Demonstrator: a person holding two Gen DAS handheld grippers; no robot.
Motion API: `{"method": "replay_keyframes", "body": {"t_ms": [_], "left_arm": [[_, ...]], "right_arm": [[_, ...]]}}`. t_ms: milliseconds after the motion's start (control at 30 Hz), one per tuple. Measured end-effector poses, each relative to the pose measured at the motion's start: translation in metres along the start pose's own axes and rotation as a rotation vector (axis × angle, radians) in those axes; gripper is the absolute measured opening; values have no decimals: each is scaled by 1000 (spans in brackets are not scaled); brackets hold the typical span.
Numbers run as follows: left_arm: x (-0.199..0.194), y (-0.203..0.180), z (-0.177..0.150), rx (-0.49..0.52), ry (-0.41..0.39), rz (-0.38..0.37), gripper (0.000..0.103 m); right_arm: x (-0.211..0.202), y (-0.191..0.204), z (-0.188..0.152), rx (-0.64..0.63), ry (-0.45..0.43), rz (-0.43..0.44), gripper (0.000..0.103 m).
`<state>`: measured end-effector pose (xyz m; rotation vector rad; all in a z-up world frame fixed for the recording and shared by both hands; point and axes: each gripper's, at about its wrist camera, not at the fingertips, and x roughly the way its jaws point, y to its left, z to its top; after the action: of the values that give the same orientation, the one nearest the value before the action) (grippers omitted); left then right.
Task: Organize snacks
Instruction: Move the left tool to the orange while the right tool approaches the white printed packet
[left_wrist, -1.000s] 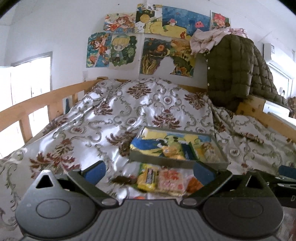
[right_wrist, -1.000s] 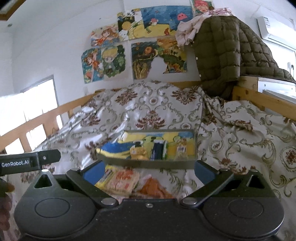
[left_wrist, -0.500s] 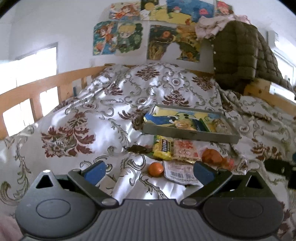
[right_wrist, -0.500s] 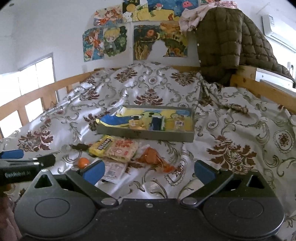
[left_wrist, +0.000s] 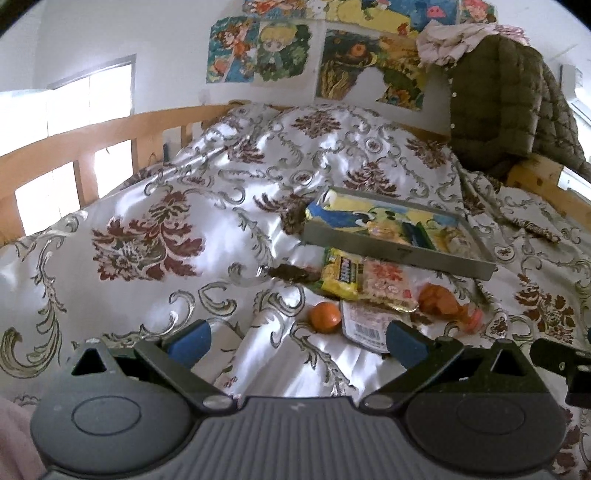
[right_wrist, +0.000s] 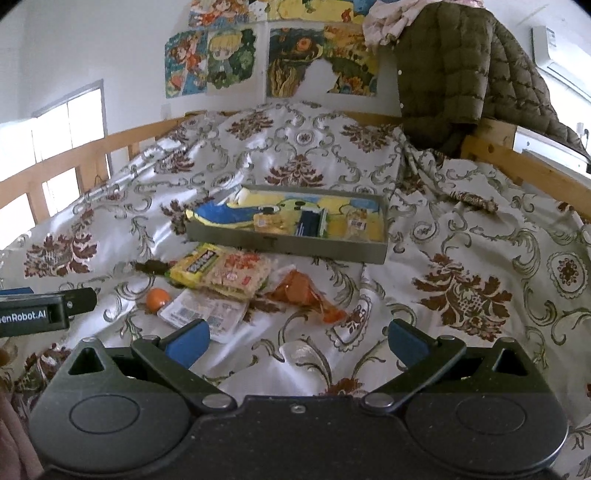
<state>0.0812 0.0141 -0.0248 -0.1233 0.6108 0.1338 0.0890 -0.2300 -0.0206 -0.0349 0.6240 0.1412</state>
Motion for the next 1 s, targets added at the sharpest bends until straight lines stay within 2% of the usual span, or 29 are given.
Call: {"method": "replay_keyframes", "body": {"t_ms": [367, 667, 1000], "left_arm": [[10, 2, -1, -24, 74, 42, 103], [28, 3, -2, -35, 143, 44, 103], [60, 11, 6, -69, 230, 16, 103]], "right_arm": [[12, 0, -2, 1, 64, 13, 102], [40, 1, -1, 22, 174, 62, 102], [64, 1, 9, -27, 216, 68, 102]]}}
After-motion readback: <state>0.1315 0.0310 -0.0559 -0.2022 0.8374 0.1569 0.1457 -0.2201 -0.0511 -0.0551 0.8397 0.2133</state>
